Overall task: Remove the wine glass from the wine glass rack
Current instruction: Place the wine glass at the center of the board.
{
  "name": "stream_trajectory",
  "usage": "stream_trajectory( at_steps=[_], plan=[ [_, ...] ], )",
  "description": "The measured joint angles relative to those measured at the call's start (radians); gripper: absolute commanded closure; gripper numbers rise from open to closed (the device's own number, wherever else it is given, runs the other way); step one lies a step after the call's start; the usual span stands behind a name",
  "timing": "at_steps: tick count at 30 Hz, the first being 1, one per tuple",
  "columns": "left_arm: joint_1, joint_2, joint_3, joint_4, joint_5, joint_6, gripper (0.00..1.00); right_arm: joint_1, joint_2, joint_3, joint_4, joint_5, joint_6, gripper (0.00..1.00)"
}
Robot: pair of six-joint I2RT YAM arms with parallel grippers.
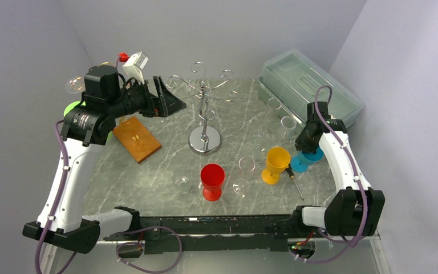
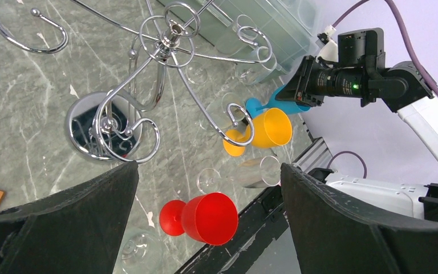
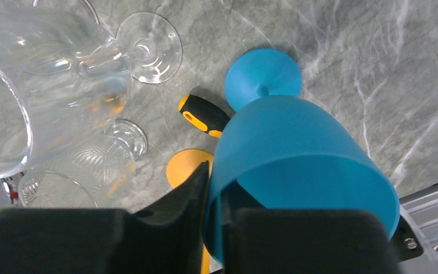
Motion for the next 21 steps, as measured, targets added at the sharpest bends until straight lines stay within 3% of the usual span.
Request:
stream_trajectory(
  at_steps=[11,21],
  plan=[
    [0.000,-0.006,0.014,-0.015,-0.034,0.016,0.01,0.000,-0.031,0.063,-0.033,0.001,-0.010,0.39],
    [0.000,-0.010,0.078,-0.038,-0.066,0.020,0.01,0.000,-0.158,0.151,-0.121,0.013,-0.010,0.23]
  ],
)
